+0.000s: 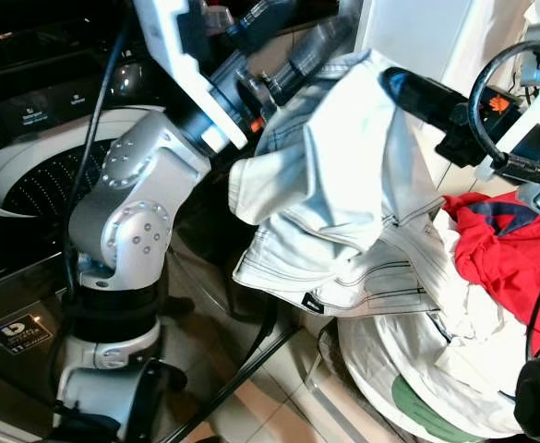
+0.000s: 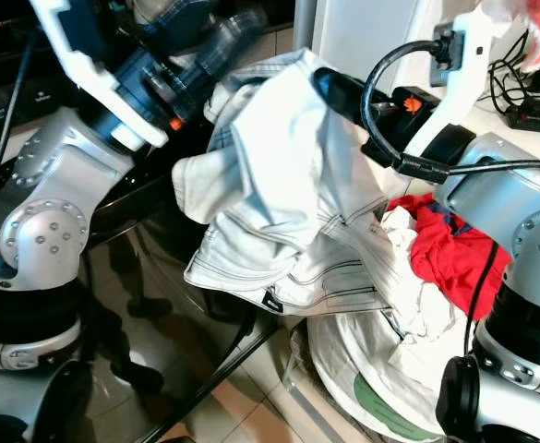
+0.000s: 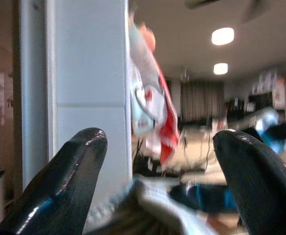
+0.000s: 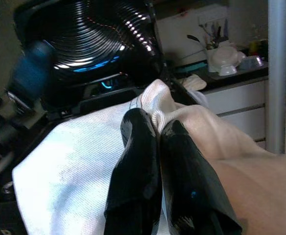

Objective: Clothes washing

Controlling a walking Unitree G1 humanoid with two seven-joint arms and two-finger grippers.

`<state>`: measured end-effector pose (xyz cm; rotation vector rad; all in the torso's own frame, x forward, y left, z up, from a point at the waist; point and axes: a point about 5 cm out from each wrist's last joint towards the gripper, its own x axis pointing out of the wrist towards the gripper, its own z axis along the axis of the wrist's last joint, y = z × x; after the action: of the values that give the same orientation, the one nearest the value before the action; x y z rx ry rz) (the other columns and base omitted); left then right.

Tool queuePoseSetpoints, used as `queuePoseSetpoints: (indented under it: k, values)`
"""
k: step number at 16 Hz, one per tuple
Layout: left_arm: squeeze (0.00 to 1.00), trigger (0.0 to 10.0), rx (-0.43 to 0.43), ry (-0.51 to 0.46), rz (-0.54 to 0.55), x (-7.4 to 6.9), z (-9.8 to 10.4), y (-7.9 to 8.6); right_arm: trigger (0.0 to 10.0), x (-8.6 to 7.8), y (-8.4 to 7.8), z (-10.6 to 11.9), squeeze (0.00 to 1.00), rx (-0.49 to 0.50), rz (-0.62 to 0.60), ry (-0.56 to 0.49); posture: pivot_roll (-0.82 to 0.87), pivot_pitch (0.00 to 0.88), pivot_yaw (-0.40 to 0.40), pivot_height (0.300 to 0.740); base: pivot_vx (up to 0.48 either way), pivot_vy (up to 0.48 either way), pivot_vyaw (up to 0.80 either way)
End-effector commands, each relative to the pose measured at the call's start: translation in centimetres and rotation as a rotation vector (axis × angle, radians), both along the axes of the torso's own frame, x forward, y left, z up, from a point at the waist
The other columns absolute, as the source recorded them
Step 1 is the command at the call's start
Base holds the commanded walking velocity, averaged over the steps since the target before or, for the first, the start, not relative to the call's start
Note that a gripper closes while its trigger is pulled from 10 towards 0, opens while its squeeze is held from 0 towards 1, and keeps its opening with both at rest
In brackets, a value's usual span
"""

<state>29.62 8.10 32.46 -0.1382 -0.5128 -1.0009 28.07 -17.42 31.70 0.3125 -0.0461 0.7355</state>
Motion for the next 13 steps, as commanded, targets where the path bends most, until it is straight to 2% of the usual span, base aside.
queuePoseSetpoints:
  k: [1, 2, 4, 6, 8, 9, 10, 13]
  values:
    - [0.00, 10.0, 0.136, 0.048, -0.004, 0.4, -2.0, -1.3, 0.0, -0.8, 0.1, 1.4, 0.00, 0.033, 0.024, -0.073, -0.10, 0.000, 0.008, 0.740, 0.000, 0.000, 0.00]
    - [0.00, 10.0, 0.186, 0.071, -0.005, 0.6, -2.9, -1.6, 0.0, -1.0, 0.3, 1.5, 0.00, 0.043, 0.035, -0.082, -0.10, 0.000, 0.008, 0.740, 0.000, 0.000, 0.00]
    - [0.00, 10.0, 0.196, 0.185, -0.017, 1.0, -4.0, -2.2, 0.0, -1.2, 0.5, 1.5, 0.00, 0.032, 0.043, -0.088, -0.11, 0.000, 0.024, 0.740, 0.000, 0.000, 0.00]
    - [0.00, 10.0, 0.203, 0.231, -0.092, 0.6, -4.6, -2.5, 0.0, -1.4, 0.5, 1.4, 0.00, 0.032, 0.037, -0.088, -0.11, 0.000, 0.029, 0.740, 0.000, 0.000, 0.00]
    - [0.00, 10.0, 0.232, 0.232, -0.043, 1.0, -5.1, -2.3, 0.0, -1.5, 0.5, 1.4, 0.00, 0.037, 0.033, -0.088, -0.11, 0.000, 0.032, 0.740, 0.000, 0.000, 0.00]
    - [0.00, 4.0, 0.225, 0.237, -0.034, 1.2, -5.0, -2.2, 0.0, -1.5, 0.5, 1.4, 0.00, 0.035, 0.029, -0.087, -0.11, 0.000, 0.031, 0.740, 0.000, 0.000, 0.00]
    - [0.00, 0.0, 0.211, 0.239, -0.026, 1.3, -4.8, -2.1, 0.0, -1.5, 0.5, 1.4, 0.00, 0.033, 0.027, -0.086, -0.11, 0.000, 0.031, 0.740, 0.000, 0.000, 0.00]
    - [0.00, 0.0, 0.194, 0.242, 0.001, 1.5, -4.6, -1.7, 0.0, -1.4, 0.7, 1.2, 0.00, 0.030, 0.028, -0.077, -0.10, 0.000, 0.024, 0.740, 0.000, 0.000, 0.00]
